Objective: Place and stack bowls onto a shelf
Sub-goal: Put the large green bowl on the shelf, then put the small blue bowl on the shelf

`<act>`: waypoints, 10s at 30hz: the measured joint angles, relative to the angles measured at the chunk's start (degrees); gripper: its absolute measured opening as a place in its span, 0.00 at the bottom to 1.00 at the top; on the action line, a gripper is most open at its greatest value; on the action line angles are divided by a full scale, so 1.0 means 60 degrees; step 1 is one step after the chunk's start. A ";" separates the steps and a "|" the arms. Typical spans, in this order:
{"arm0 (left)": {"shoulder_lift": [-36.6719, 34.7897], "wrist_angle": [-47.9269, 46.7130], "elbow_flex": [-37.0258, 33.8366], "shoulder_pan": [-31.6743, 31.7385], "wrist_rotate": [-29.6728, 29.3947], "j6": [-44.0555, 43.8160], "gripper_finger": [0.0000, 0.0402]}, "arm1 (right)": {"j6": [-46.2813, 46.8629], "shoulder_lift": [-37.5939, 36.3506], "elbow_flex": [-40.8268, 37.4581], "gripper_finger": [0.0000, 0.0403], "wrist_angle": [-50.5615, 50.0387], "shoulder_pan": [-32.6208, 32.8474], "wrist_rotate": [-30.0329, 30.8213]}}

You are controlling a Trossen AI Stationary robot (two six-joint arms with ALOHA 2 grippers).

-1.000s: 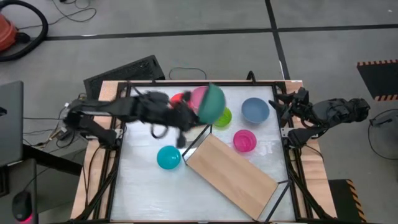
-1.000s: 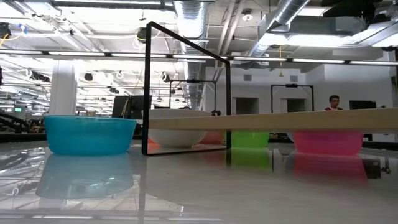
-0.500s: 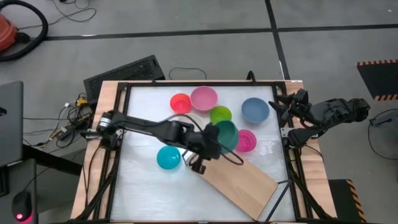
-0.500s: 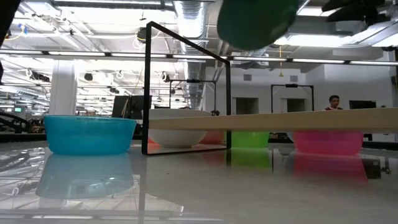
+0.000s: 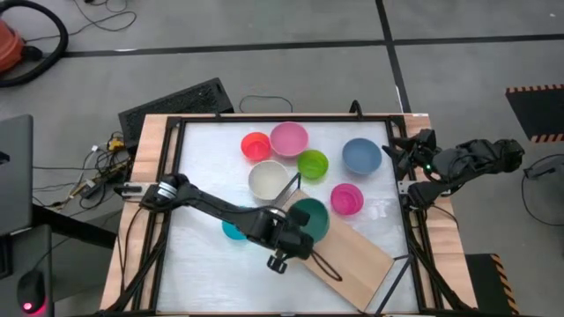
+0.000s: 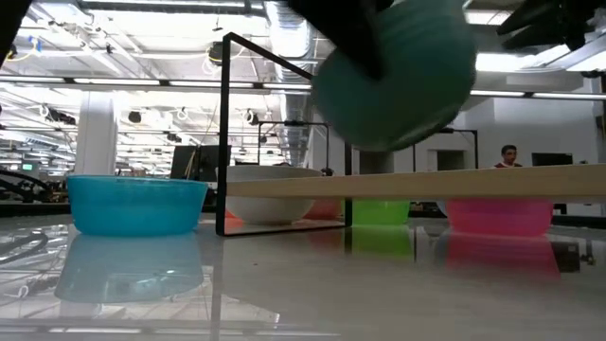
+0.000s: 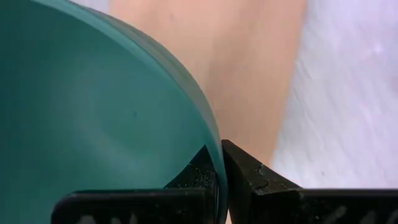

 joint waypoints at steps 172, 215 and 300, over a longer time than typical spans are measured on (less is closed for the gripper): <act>0.2005 0.0318 0.3370 0.0078 0.2928 0.2876 0.00 | -0.0052 -0.0007 -0.0007 0.55 -0.1288 -0.0001 -0.0583; 0.2500 0.0578 0.3362 -0.0117 0.1732 0.4689 0.07 | -0.0077 -0.0011 -0.0007 0.55 -0.1398 -0.0001 -0.0497; -0.5713 0.3158 -1.0171 -0.0783 0.1588 -0.4970 0.34 | 0.0276 -0.0011 -0.0004 0.55 -0.1865 -0.0001 -0.0484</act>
